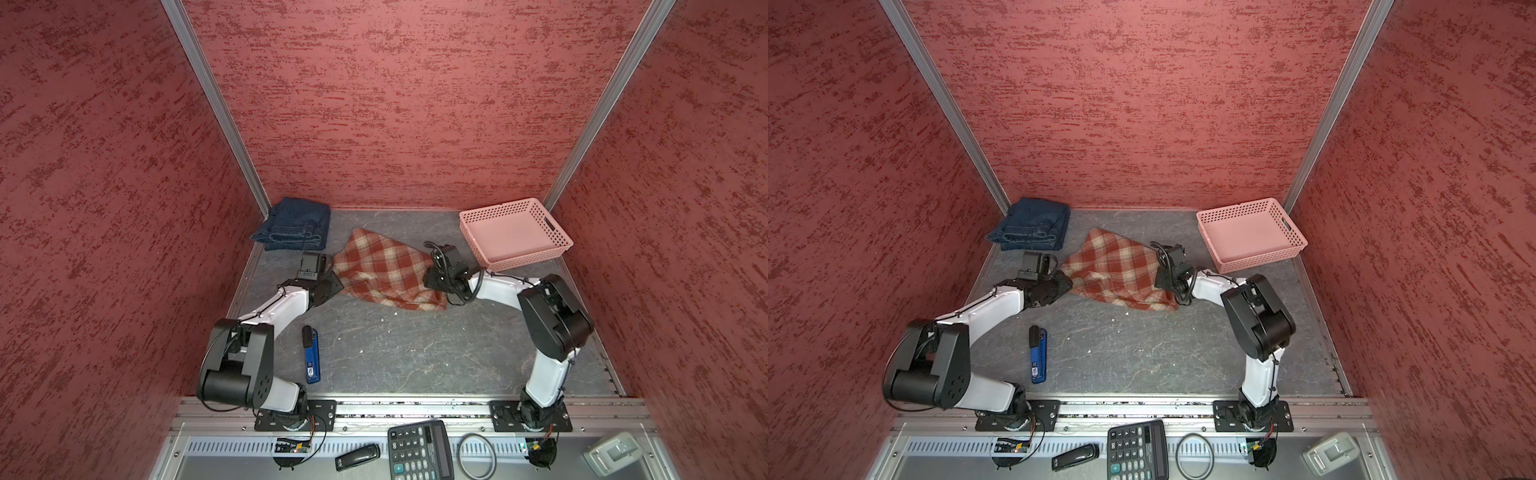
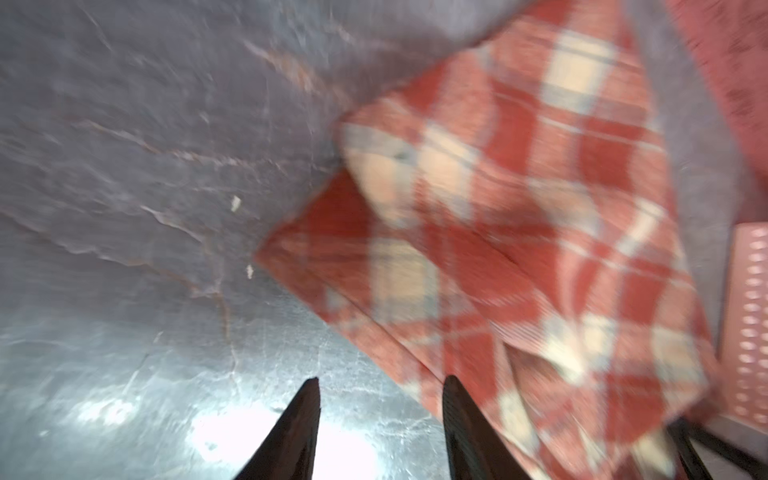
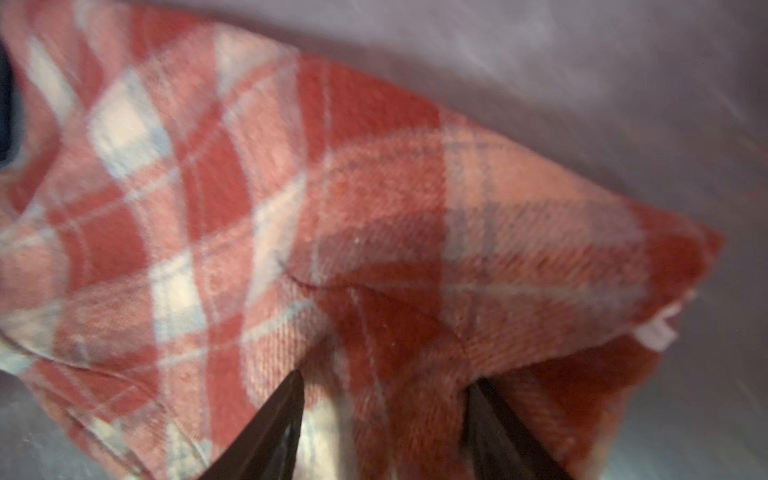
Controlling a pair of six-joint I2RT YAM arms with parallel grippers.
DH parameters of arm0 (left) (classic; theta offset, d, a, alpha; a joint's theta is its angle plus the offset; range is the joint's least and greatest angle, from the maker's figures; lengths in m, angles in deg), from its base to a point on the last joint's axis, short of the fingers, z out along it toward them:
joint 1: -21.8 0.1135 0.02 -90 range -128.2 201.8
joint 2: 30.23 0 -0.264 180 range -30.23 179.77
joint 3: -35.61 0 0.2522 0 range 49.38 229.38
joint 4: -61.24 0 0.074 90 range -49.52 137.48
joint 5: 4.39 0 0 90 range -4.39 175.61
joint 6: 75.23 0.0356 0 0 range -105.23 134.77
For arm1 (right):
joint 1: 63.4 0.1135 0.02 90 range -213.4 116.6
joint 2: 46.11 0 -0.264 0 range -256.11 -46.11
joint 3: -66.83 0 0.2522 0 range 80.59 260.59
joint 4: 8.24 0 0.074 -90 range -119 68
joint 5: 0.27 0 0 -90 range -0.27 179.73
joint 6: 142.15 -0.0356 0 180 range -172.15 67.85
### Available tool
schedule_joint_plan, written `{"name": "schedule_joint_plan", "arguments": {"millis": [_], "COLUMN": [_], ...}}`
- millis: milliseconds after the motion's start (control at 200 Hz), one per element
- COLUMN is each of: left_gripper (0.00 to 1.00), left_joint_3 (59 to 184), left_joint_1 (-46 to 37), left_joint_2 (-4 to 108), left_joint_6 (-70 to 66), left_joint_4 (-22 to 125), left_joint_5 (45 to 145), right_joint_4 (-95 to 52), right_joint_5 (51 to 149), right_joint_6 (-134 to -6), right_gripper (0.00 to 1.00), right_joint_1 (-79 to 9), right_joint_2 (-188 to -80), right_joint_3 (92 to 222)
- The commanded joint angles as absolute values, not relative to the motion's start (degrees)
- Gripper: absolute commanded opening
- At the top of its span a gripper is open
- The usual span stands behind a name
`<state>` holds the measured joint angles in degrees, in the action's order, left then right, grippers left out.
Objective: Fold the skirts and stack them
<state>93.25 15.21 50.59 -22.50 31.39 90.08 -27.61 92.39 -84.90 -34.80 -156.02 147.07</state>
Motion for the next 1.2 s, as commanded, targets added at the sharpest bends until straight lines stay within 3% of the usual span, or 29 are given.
{"name": "schedule_joint_plan", "arguments": {"millis": [0, 250, 616, 1192], "left_gripper": [0.51, 0.52, 0.50, 0.51], "left_joint_3": [91.9, 92.9, 100.4, 113.7], "left_joint_1": [17.0, 21.8, 28.0, 31.2], "left_joint_2": [47.6, 47.9, 59.7, 73.3], "left_joint_6": [-22.8, -21.5, -22.1, -19.4], "left_joint_4": [28.5, 26.9, 29.4, 28.7], "left_joint_5": [89.7, 89.9, 92.1, 98.6], "right_joint_4": [-21.6, -20.3, -14.3, -16.6], "right_joint_5": [96.4, 98.8, 107.6, 111.0], "right_joint_6": [-77.8, -74.4, -80.5, -81.5], "right_gripper": [0.63, 0.72, 0.68, 0.64], "right_joint_1": [-36.5, -41.5, -40.8, -39.4], "right_joint_2": [-159.2, -153.3, -139.7, -140.2], "right_joint_3": [153.1, 152.8, 135.4, 134.8]}}
